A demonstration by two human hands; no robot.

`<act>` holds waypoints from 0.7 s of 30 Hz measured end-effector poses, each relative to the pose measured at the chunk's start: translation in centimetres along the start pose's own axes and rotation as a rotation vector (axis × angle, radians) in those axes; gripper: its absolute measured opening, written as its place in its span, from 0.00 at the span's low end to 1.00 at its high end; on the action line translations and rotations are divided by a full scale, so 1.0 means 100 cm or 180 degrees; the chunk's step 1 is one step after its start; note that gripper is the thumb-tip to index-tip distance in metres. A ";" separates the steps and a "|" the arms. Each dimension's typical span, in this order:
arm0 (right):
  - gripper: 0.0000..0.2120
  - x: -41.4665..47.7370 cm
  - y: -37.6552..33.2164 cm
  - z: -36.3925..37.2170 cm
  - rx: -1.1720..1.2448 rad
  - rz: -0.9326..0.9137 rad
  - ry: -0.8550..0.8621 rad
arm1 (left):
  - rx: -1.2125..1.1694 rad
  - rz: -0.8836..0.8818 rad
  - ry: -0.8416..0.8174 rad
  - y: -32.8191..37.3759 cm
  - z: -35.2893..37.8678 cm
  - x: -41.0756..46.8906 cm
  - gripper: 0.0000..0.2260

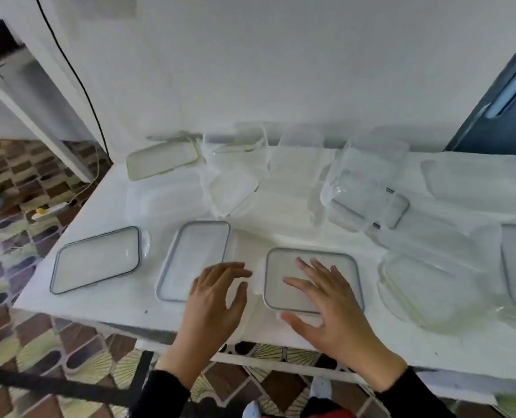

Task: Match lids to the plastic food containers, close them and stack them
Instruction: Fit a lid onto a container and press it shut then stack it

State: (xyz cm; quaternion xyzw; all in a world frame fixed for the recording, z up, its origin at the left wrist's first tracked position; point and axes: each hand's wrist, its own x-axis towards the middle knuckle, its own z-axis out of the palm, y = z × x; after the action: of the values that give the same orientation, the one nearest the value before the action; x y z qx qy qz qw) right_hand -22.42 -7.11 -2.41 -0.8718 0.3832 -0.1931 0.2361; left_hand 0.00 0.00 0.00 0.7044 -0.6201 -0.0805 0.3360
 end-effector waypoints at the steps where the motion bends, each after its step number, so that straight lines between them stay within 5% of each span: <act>1: 0.28 -0.004 -0.007 0.005 -0.0101 0.0030 -0.0101 | 0.0082 0.0052 -0.0078 -0.005 -0.004 -0.007 0.11; 11: 0.18 -0.024 -0.017 0.040 -0.0759 0.0138 0.0589 | 0.1117 0.0550 -0.0804 -0.050 -0.014 -0.040 0.35; 21: 0.20 -0.039 -0.014 0.034 -0.0740 0.0377 0.0772 | 0.1141 0.0495 -0.0764 -0.079 -0.025 -0.036 0.34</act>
State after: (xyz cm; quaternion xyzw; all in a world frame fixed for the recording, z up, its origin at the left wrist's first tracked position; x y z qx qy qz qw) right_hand -22.36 -2.43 -4.98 -0.8395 0.4793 -0.2370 0.0968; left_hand 7.02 4.30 -3.72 0.6883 -0.7124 -0.0261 0.1344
